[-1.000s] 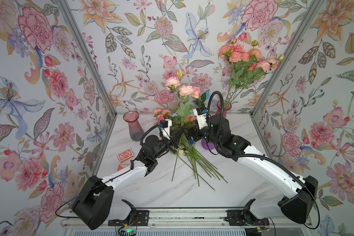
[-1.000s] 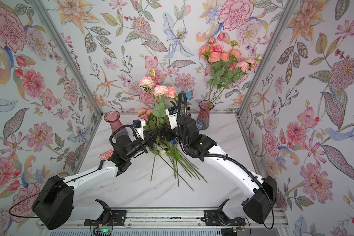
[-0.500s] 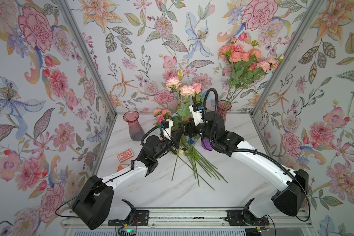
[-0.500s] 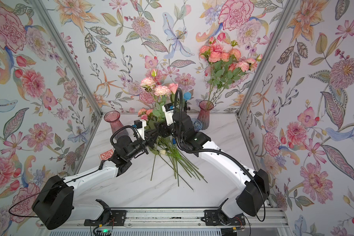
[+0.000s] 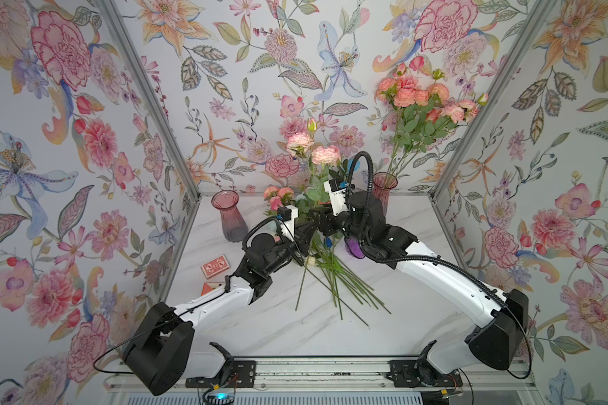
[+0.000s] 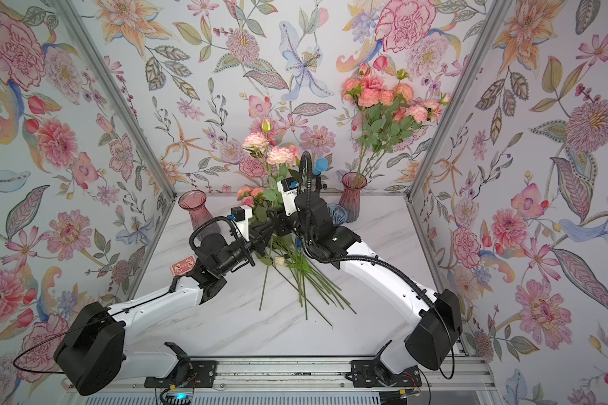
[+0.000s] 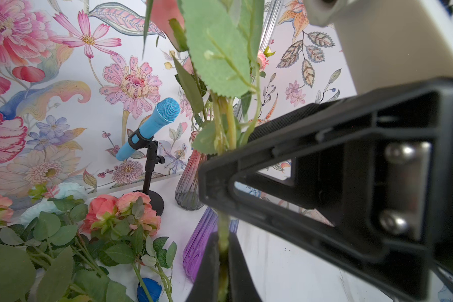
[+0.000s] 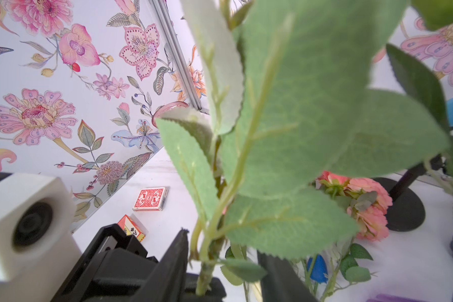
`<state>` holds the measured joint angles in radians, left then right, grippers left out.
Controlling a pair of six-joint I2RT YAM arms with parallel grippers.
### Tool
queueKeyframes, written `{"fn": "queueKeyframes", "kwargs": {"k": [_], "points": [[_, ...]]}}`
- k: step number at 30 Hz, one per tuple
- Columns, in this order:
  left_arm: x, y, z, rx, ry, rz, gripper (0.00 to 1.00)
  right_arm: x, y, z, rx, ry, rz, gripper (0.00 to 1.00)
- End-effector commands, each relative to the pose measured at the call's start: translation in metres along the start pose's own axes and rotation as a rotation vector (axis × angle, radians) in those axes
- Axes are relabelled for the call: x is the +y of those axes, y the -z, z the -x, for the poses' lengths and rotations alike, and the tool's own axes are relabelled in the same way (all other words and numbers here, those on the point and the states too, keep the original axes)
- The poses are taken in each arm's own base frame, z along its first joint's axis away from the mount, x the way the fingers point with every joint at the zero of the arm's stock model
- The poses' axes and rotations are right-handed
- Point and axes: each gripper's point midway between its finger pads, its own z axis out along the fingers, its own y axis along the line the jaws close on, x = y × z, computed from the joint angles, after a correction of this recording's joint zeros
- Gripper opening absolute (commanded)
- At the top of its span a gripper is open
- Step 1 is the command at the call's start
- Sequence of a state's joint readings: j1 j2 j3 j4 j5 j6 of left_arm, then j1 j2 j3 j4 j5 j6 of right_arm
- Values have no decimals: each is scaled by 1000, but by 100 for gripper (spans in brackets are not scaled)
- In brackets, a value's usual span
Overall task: Place the pink flowers into the vase
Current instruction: Place the flower in the vase.
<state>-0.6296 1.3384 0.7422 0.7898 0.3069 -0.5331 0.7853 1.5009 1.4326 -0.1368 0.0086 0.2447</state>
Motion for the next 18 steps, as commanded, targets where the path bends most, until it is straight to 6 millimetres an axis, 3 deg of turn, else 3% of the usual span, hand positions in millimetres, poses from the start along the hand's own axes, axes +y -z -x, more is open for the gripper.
{"fn": "queueKeyframes", "kwargs": {"k": [1, 5, 10, 12, 15, 18], "points": [[-15, 4, 13, -45, -37, -43, 0, 7, -1, 12, -33, -3, 13, 36], [-18, 5, 13, -45, -39, -51, 0, 9, 0, 14, -37, -4, 16, 28], [-18, 4, 12, -42, -42, -50, 0, 11, 1, 15, -38, -6, 21, 8], [-17, 4, 12, -42, -45, -45, 0, 12, 3, 16, -43, -6, 24, 5], [-16, 4, 11, -40, -46, -40, 8, 12, 8, 21, -54, 3, 18, 3], [-17, 3, 11, -35, -46, -43, 30, 12, 16, 28, -70, 13, 10, 2]]}}
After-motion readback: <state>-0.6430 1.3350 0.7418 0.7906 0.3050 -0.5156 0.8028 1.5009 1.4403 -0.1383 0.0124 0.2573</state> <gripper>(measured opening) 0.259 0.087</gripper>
